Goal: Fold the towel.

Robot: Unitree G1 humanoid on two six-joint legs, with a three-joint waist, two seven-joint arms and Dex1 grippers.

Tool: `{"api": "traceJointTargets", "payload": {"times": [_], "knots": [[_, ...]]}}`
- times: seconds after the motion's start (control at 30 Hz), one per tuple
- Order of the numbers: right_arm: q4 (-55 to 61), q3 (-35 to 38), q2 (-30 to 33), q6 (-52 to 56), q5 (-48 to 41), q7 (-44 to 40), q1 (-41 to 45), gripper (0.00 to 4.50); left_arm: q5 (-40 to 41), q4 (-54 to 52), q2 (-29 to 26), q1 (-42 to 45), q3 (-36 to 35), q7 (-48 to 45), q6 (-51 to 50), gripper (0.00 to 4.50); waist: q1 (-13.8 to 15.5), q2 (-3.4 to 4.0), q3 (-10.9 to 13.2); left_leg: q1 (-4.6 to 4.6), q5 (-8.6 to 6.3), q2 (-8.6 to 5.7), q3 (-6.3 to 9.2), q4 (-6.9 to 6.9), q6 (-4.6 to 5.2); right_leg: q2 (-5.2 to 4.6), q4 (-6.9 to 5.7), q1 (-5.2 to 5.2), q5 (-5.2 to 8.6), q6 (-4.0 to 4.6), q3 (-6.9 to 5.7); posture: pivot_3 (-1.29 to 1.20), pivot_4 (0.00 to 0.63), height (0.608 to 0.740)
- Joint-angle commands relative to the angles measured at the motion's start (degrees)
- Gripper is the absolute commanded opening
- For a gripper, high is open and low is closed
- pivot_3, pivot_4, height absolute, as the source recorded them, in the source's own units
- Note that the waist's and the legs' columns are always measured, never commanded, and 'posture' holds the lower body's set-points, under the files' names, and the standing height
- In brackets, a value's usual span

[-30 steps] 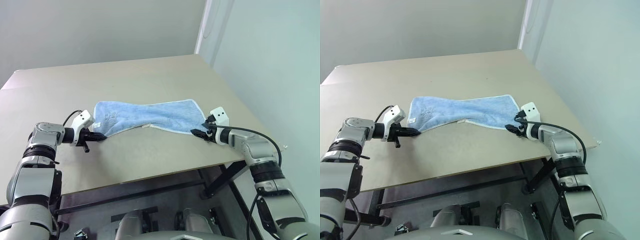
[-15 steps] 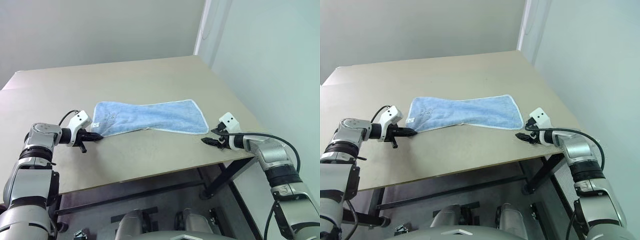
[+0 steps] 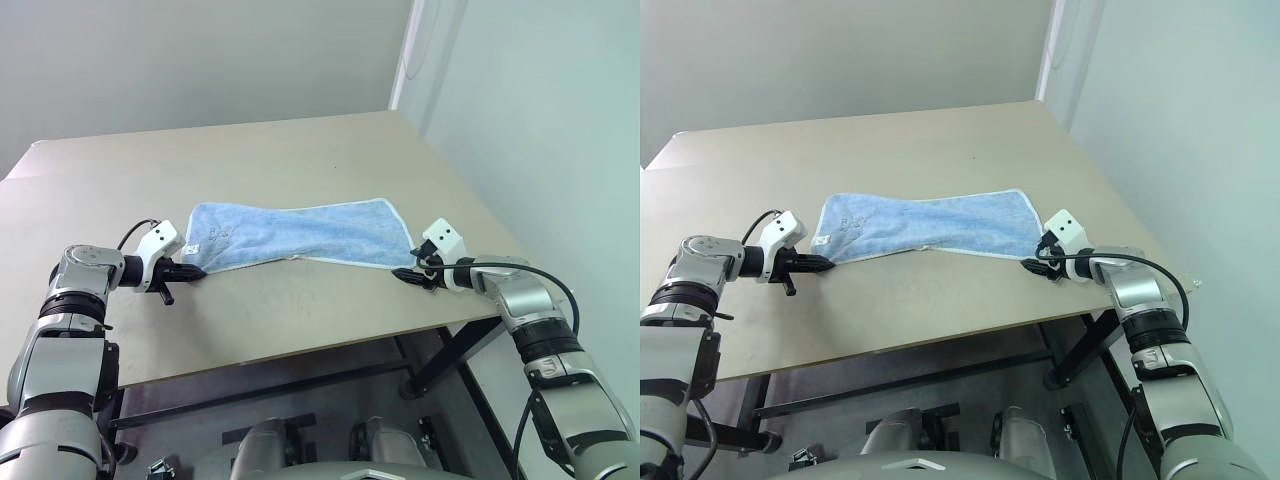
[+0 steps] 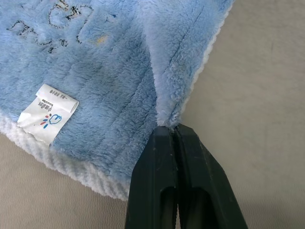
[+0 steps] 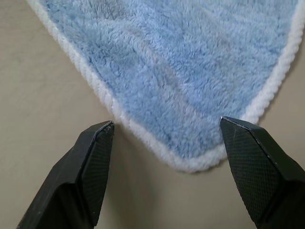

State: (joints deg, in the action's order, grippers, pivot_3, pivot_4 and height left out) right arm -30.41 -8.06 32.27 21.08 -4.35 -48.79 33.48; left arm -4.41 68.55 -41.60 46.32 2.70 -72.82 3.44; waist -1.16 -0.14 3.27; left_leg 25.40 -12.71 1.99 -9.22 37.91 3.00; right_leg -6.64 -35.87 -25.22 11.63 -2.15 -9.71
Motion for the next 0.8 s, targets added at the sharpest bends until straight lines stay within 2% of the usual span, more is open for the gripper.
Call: {"api": "traceJointTargets", "payload": {"times": [0.03,0.07,0.1,0.13,0.4,0.43,0.47,0.5,0.53,0.57,0.6,0.63,0.7,0.8], "knots": [[-2.93,-1.06,0.11,-1.38,2.26,-0.42,1.76,3.72,-0.28,-0.50,-0.62,0.40,0.01,0.57,0.78,0.01,0.00,-0.01,0.00,-0.01,0.00,0.00,0.00,0.00,0.00,0.00,0.00,0.01,0.00,0.00,0.00,0.00,0.000,0.735],[-3.51,-1.23,0.15,-1.25,2.58,-0.47,1.92,3.72,-0.23,-0.54,-0.63,0.34,-0.05,0.57,0.78,0.01,0.00,-0.01,-0.01,-0.02,0.00,0.00,0.00,0.00,0.00,0.00,0.00,0.02,0.00,0.00,0.00,0.00,0.000,0.735],[-3.96,-1.62,0.42,-0.69,2.86,-1.05,1.83,3.31,-0.15,-0.56,-0.70,0.36,-0.13,0.51,0.73,0.00,0.01,-0.02,-0.01,-0.02,0.00,0.00,0.00,0.01,0.00,-0.01,0.00,0.02,-0.01,0.00,0.00,0.00,0.000,0.735],[-3.69,-2.22,1.03,-0.07,3.04,-2.27,1.21,3.15,-0.07,-0.55,-0.82,0.35,-0.22,0.44,0.69,0.00,0.01,-0.02,-0.01,-0.02,0.00,0.00,0.00,0.01,0.00,-0.01,0.00,0.03,-0.01,0.00,0.00,0.00,0.000,0.735],[-4.25,-0.72,0.96,5.01,2.17,-1.83,2.18,0.48,-0.16,-0.07,-1.63,0.83,-0.34,0.41,0.45,0.00,0.31,-0.03,-0.09,0.09,-0.01,0.05,0.00,-0.04,0.00,0.05,0.21,0.32,-0.24,-0.03,0.01,0.00,0.000,0.735],[-3.56,-0.20,0.91,5.58,1.56,-1.99,2.38,0.17,-0.13,-0.02,-1.63,0.93,-0.36,0.38,0.40,0.00,0.61,-0.13,-0.13,0.19,-0.01,0.09,-0.04,-0.12,0.00,0.10,-0.07,0.41,-0.29,-0.01,0.10,0.00,0.000,0.735],[-2.11,0.68,1.02,6.43,0.45,-2.52,2.37,0.04,0.06,0.00,-1.61,1.18,-0.52,0.29,0.19,0.00,0.77,-0.43,-0.30,0.56,0.00,-0.01,-0.36,-0.33,0.00,0.19,-1.38,0.39,-0.07,0.20,0.79,0.00,0.000,0.735],[-0.48,1.59,1.23,7.34,-0.64,-3.13,2.27,0.04,0.41,0.04,-1.58,1.50,-0.83,0.17,-0.13,0.00,0.99,-0.86,-0.51,0.34,0.00,-0.08,-0.93,-0.65,0.00,0.26,-4.06,0.56,2.06,0.55,1.87,0.00,0.000,0.735],[2.60,3.21,1.67,9.19,-2.82,-4.40,1.90,0.04,1.10,0.03,-1.57,2.06,-1.45,0.00,-1.00,0.00,0.88,-1.08,-0.49,-0.15,0.01,-0.11,-1.94,-1.07,0.00,0.41,-5.73,1.47,5.33,0.60,2.92,0.00,0.000,0.735],[5.71,4.92,2.17,11.02,-5.14,-5.68,1.51,0.04,1.81,0.04,-1.66,2.61,-2.10,-0.34,-1.85,0.00,1.03,-0.93,-0.45,-0.18,0.12,-0.16,-2.35,-0.86,-0.16,0.27,-5.47,1.09,6.90,-0.53,3.55,0.00,0.000,0.735],[10.00,7.32,2.91,13.78,-8.46,-7.30,1.02,0.04,2.94,0.08,-1.90,3.37,-3.11,-1.01,-3.27,0.00,0.96,-0.77,-0.40,0.01,0.72,-0.24,-1.94,-0.44,-1.17,-0.13,-5.52,0.85,6.76,-0.01,3.30,0.00,0.000,0.735],[13.83,9.46,3.64,16.06,-11.48,-8.68,0.62,0.04,3.97,-0.07,-2.11,4.12,-4.04,-1.56,-4.72,0.00,0.60,-0.61,-0.32,0.20,1.15,-0.15,-1.20,0.18,-1.90,-0.12,-5.59,0.75,6.79,0.18,3.01,0.00,0.000,0.735],[21.74,14.04,5.36,21.91,-18.09,-10.65,0.56,0.04,5.74,0.02,-2.88,5.79,-5.98,-2.26,-7.41,0.00,-0.07,-0.37,-0.15,0.97,0.82,-0.26,0.47,0.40,-1.35,-0.44,-5.46,0.71,6.68,0.38,1.60,0.00,0.000,0.735],[28.25,18.44,7.63,26.85,-24.30,-11.25,1.65,0.04,6.94,0.08,-3.65,7.79,-7.48,-1.76,-9.45,0.00,-0.70,-0.43,-0.16,1.09,0.50,-0.15,0.95,0.19,-0.76,-0.65,-4.16,1.15,5.74,-0.10,0.33,0.00,0.000,0.735]]}}
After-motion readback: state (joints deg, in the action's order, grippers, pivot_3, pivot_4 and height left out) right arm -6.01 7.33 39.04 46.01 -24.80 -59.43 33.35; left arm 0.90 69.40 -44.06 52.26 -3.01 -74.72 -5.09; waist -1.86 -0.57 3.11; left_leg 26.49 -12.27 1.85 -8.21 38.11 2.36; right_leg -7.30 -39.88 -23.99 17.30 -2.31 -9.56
